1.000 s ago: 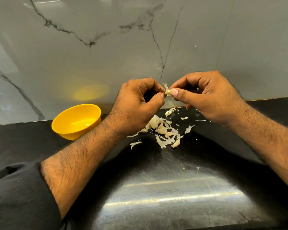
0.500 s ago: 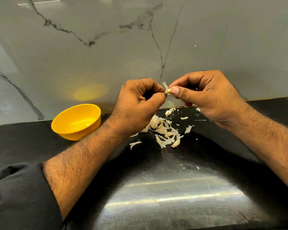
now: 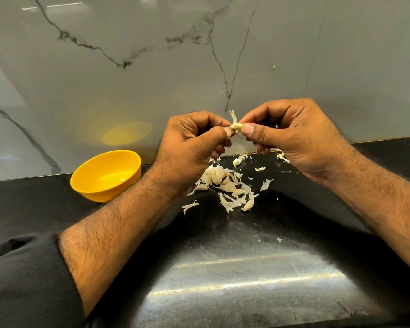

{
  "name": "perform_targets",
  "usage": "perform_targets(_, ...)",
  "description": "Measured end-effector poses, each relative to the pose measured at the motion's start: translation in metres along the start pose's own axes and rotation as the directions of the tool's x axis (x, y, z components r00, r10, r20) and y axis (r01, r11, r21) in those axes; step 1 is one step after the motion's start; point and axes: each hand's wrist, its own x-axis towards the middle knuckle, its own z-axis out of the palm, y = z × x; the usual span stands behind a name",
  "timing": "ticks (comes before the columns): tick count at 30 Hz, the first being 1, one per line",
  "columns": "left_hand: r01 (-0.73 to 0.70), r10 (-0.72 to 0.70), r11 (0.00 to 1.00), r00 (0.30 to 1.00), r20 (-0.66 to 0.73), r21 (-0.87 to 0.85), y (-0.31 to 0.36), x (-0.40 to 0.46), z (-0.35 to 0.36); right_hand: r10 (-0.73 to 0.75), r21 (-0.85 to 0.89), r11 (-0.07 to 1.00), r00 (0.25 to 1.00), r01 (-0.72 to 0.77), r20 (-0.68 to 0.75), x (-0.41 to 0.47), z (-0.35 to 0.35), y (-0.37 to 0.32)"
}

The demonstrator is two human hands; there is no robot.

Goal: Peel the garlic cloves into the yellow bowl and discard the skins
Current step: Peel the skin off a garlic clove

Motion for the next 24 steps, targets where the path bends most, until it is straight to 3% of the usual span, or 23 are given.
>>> perform_targets(5,0.029,-0.03,0.999,0.999,-0.027,-0.039,0.0005,0.0014,-0.0011,-0.003,-0.02,1.0,1.0,0.003,0.014,-0.001,0.0063,-0.0009)
perform_targets(17,0.041,-0.04,0.998,0.999,-0.027,0.053,-0.0002,0.0003,0.0004,-0.002,-0.107,0.994,1.0,0.002,0.004,0.0,0.0057,0.0004)
perform_targets(24,0.105,-0.105,0.994,0.994,-0.017,-0.02,0.0014,0.0004,0.0024,0.04,-0.003,0.999,0.999,-0.04,0.0,0.0009,0.006,0.0035)
